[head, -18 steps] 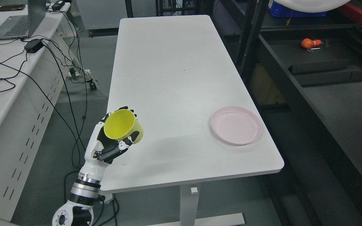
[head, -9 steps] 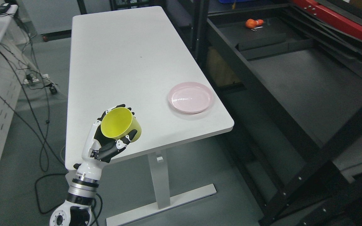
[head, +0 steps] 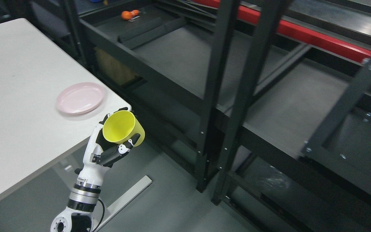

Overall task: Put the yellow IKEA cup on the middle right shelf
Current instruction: 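Hold the cup in the left hand while turning toward the shelves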

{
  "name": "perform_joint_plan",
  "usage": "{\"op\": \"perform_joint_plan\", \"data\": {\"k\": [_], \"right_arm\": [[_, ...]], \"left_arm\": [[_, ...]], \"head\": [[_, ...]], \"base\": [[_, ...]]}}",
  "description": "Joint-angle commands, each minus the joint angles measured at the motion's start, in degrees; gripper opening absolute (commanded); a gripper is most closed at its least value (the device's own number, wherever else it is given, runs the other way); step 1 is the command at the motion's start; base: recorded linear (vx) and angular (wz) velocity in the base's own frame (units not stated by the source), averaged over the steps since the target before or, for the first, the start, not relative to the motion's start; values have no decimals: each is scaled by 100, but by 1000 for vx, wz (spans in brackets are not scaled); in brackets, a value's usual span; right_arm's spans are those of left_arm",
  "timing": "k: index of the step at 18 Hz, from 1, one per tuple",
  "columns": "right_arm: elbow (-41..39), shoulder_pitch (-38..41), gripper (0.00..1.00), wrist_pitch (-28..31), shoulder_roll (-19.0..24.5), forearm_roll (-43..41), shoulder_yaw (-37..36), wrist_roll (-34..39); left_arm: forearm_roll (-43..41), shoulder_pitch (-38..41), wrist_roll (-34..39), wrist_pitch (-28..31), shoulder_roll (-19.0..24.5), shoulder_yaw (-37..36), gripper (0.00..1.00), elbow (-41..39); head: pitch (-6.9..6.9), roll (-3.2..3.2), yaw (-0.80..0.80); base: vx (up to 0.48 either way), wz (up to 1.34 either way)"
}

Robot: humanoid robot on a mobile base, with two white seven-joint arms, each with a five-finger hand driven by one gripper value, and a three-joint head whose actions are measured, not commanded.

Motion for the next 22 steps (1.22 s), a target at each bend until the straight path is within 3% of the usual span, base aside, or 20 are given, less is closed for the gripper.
{"op": "perform_joint_plan", "data": {"k": [1,13,22], "right_arm": [[0,79,99,4,-100,-141,97,-19],[0,79,99,4,-100,-141,106,-19],[0,79,99,4,-100,-141,97,-19]], "left_arm": [[0,13,-3,-3,100,-18,1,-67],[0,48,6,-100,100,-616,1,-93],[0,4,-3,-372,100,-1203,2,-181]], "head": [[0,0,0],[-2,0,0],[-2,0,0]], "base": [[-196,-1098],[-159,-909],[-1,-233]]}}
